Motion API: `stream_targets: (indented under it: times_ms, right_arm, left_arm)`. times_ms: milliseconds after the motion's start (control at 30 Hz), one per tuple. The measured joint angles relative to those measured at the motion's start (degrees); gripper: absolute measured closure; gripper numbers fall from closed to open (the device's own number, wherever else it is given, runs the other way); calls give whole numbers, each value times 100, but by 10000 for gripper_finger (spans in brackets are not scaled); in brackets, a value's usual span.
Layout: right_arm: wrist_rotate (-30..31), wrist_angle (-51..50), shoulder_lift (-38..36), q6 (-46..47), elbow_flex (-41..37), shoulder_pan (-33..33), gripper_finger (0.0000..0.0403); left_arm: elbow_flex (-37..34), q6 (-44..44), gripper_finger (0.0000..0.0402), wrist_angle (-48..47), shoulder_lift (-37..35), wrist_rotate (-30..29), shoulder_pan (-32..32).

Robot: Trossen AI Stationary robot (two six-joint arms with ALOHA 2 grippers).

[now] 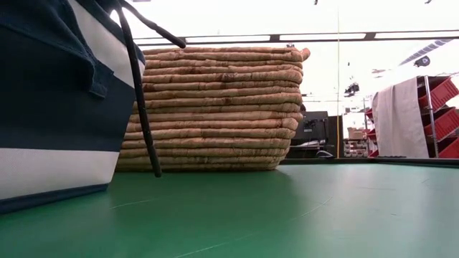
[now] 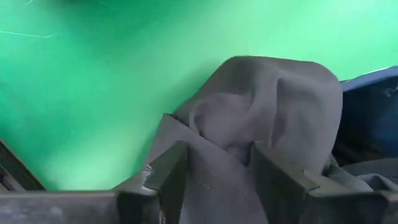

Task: Sort clothes
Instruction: Put the black shorts into the laundry bin

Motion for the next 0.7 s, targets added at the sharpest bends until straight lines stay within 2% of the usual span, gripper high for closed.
stream_targets:
  times_ms: [233,533,700]
  right_arm:
    - [-4,0,0,0,-1,0,390]
    - [9,0,0,0,-2,-1,390]
    - [42,0,-1,0,-2,0,390]
  left_arm:
    - [-7,45,294,5,2,-143,0]
    - [-7,108,389,5,2,-304,0]
    - [-5,149,398,5,0,-308,0]
